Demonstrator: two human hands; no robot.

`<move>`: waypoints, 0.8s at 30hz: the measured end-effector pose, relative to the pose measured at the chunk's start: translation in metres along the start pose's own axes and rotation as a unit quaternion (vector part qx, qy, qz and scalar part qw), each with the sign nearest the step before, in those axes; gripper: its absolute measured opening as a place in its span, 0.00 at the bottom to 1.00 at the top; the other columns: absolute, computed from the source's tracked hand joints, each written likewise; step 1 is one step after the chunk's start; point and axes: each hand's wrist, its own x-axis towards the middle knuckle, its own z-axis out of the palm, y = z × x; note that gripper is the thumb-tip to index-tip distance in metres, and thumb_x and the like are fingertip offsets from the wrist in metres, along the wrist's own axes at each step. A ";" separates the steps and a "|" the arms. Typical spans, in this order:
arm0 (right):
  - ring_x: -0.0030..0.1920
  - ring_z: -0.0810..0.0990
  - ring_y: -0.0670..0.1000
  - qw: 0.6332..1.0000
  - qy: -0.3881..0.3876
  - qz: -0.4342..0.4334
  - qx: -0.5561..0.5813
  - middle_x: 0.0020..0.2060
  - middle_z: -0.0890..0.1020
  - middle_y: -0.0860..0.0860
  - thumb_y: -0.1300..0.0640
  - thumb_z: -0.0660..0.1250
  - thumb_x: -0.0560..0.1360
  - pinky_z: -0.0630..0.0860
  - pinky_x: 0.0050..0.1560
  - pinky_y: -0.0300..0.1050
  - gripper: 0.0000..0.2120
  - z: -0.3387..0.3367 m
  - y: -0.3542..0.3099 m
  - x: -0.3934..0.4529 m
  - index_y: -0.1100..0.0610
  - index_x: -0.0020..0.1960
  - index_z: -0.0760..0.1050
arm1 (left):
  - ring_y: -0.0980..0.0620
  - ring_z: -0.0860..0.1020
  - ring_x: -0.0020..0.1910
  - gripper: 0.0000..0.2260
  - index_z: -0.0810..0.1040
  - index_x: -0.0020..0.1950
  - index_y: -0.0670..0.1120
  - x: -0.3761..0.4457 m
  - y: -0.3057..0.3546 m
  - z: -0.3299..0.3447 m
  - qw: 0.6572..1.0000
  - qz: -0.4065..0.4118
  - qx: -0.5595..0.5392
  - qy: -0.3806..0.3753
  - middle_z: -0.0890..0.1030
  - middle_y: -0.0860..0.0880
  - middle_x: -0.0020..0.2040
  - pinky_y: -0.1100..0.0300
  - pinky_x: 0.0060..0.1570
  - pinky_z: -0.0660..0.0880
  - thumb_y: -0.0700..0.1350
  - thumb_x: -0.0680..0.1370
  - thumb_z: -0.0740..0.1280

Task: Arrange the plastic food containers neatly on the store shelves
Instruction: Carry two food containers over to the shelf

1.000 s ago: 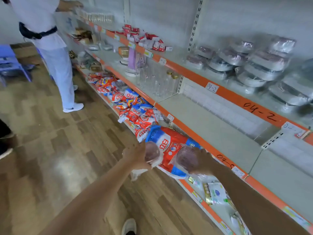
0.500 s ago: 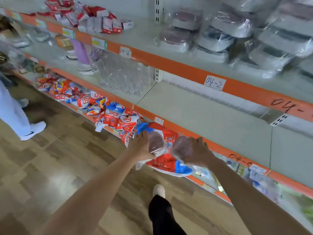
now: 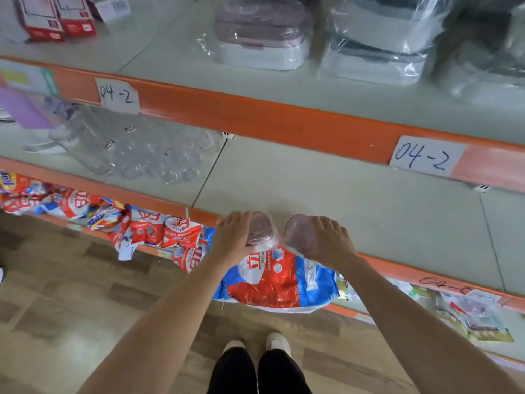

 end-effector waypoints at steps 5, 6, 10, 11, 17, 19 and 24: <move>0.72 0.58 0.53 1.000 -0.013 -0.025 0.000 0.72 0.60 0.52 0.45 0.68 0.72 0.56 0.70 0.49 0.34 0.003 -0.007 0.032 0.50 0.73 0.58 | 0.46 0.62 0.71 0.26 0.64 0.69 0.45 0.032 -0.028 0.011 0.999 0.029 0.018 0.017 0.63 0.44 0.70 0.55 0.69 0.58 0.49 0.75 0.69; 0.72 0.57 0.52 1.000 0.004 -0.024 -0.015 0.73 0.59 0.51 0.47 0.67 0.73 0.56 0.69 0.48 0.31 0.003 -0.011 0.038 0.48 0.73 0.60 | 0.46 0.61 0.71 0.26 0.65 0.70 0.46 0.040 -0.032 0.011 0.999 0.024 0.034 0.024 0.63 0.44 0.70 0.54 0.69 0.59 0.48 0.75 0.69; 0.63 0.65 0.54 0.986 0.106 -0.026 -0.124 0.63 0.66 0.52 0.55 0.62 0.76 0.64 0.58 0.45 0.20 0.014 -0.028 0.064 0.48 0.67 0.67 | 0.44 0.63 0.66 0.27 0.63 0.72 0.50 0.072 -0.045 0.014 0.993 0.008 0.101 0.066 0.65 0.43 0.65 0.53 0.61 0.65 0.50 0.76 0.67; 0.62 0.67 0.55 0.983 0.122 -0.020 -0.135 0.60 0.68 0.54 0.58 0.62 0.75 0.65 0.57 0.45 0.20 0.017 -0.033 0.071 0.50 0.66 0.68 | 0.44 0.64 0.65 0.27 0.62 0.73 0.50 0.079 -0.046 0.016 0.992 0.012 0.106 0.068 0.65 0.43 0.65 0.53 0.60 0.66 0.51 0.76 0.67; 0.49 0.77 0.62 0.970 0.209 -0.004 -0.126 0.46 0.78 0.60 0.63 0.69 0.68 0.73 0.54 0.53 0.13 0.024 -0.051 0.103 0.62 0.52 0.76 | 0.46 0.68 0.64 0.22 0.63 0.69 0.44 0.112 -0.054 0.031 0.989 0.016 0.081 0.121 0.71 0.46 0.64 0.54 0.59 0.68 0.41 0.76 0.65; 0.52 0.77 0.62 0.972 0.208 -0.023 -0.111 0.50 0.78 0.63 0.59 0.72 0.67 0.74 0.54 0.54 0.18 0.027 -0.052 0.111 0.64 0.55 0.76 | 0.45 0.66 0.66 0.21 0.63 0.69 0.41 0.120 -0.058 0.037 0.988 0.039 0.072 0.130 0.69 0.44 0.65 0.55 0.63 0.65 0.40 0.78 0.62; 0.76 0.48 0.57 0.982 0.148 -0.023 -0.116 0.75 0.51 0.60 0.49 0.53 0.81 0.45 0.74 0.51 0.27 0.034 -0.041 0.141 0.60 0.75 0.53 | 0.44 0.52 0.76 0.24 0.56 0.75 0.38 0.158 -0.064 0.038 0.988 0.067 0.006 0.140 0.56 0.41 0.76 0.55 0.74 0.51 0.43 0.81 0.57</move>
